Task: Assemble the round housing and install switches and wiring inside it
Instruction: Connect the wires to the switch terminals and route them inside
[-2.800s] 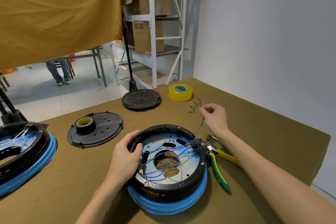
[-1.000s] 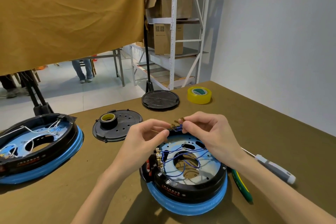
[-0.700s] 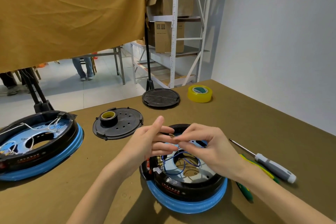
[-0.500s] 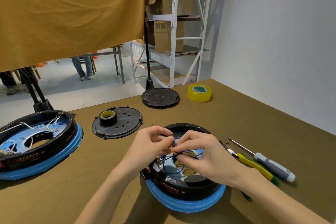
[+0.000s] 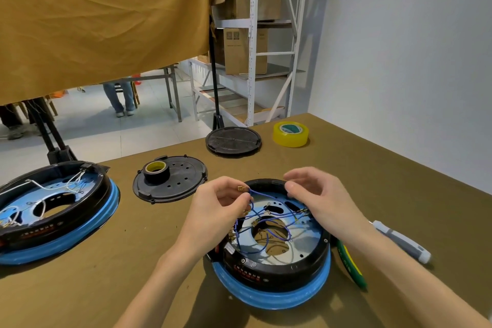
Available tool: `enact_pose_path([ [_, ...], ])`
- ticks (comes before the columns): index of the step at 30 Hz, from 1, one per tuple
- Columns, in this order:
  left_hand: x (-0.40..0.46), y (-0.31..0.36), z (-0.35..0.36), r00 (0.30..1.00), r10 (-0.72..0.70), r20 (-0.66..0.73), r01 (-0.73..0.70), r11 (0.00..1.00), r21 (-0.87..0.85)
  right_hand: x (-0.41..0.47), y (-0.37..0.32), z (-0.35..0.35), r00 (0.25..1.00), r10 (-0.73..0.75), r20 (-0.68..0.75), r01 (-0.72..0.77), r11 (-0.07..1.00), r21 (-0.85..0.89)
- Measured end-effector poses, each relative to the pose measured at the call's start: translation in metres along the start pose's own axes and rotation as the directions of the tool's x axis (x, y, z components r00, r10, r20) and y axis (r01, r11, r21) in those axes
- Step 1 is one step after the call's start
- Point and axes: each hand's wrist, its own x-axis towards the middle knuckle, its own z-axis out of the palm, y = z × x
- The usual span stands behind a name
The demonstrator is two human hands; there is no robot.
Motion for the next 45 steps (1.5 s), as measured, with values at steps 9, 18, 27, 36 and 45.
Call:
enact_pose_path([
  [9,0.001,0.0,0.001,0.992,-0.103,0.072,0.115,0.977,-0.182,0.002,0.01,0.0,0.877,0.19,0.44,-0.328,0.908,0.262],
  [18,0.004,0.001,-0.013,0.961,-0.169,0.22,0.208,0.963,-0.169,0.014,0.014,-0.015,0.874,0.039,0.485,-0.1,0.99,0.099],
  [27,0.007,0.0,-0.024,0.941,-0.282,0.186,0.311,0.939,-0.146,0.027,0.012,-0.028,0.803,0.03,0.595,-0.065,0.997,0.037],
  [36,0.009,-0.003,-0.018,0.911,-0.39,0.137,0.409,0.898,-0.162,0.014,0.014,-0.024,0.851,-0.12,0.511,0.326,0.884,-0.335],
  [45,0.002,0.002,-0.01,0.94,-0.236,0.245,0.247,0.969,-0.015,0.018,0.002,-0.003,0.852,-0.038,0.522,0.134,0.98,-0.148],
])
